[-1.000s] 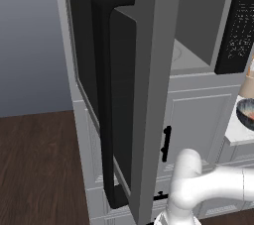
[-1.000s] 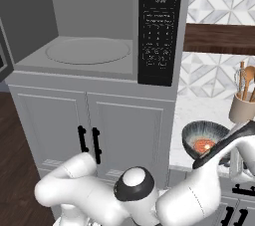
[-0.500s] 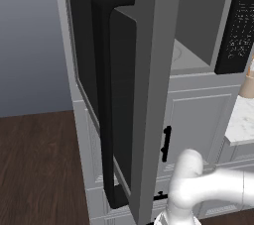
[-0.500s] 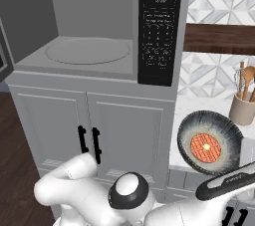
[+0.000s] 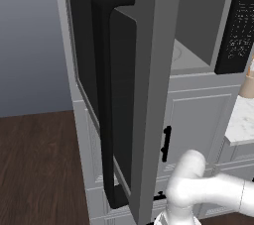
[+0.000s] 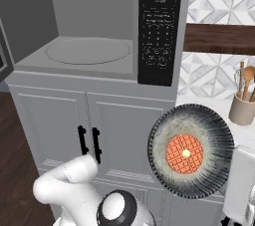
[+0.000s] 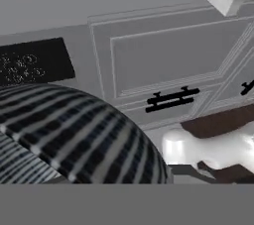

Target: Open the microwave, place the bowl with waffle inside the microwave, then close the microwave door and turn it on.

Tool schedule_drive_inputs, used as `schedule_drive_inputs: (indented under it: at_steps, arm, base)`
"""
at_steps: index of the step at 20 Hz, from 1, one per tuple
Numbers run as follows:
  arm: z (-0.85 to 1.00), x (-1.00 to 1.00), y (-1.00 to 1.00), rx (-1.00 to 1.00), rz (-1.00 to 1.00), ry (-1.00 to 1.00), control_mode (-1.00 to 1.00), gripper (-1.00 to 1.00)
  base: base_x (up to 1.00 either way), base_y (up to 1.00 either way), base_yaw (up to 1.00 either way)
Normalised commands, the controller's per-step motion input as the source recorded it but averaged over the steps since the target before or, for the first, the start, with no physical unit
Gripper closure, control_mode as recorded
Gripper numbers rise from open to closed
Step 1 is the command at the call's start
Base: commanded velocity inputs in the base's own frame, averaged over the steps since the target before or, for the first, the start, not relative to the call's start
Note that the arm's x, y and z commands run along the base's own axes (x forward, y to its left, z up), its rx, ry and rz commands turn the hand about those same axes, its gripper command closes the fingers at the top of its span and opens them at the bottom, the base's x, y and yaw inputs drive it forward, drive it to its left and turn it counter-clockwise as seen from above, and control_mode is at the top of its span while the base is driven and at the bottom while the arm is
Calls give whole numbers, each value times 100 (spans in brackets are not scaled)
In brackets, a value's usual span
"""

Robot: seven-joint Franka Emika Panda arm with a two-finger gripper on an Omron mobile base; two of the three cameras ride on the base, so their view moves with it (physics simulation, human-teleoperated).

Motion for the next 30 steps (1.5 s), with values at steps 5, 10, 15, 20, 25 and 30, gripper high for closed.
schedule_drive_inputs:
  at_steps: [5, 10, 15, 20, 25, 30]
  arm:
    - [90, -33, 100, 0, 0, -33, -100, 100]
    - [42, -8, 100, -14, -1, -14, -100, 100]
    - [7, 15, 100, -19, -7, 15, -100, 100]
    - [59, 12, 100, -1, -3, 20, -100, 100]
    - [74, 0, 100, 1, -9, 16, -100, 100]
    - [46, 13, 93, 6, -46, 31, -100, 100]
  base:
    - [0, 0, 0]
    - [0, 0, 0]
    - [0, 0, 0]
    - [0, 0, 0]
    - [0, 0, 0]
    - [0, 0, 0]
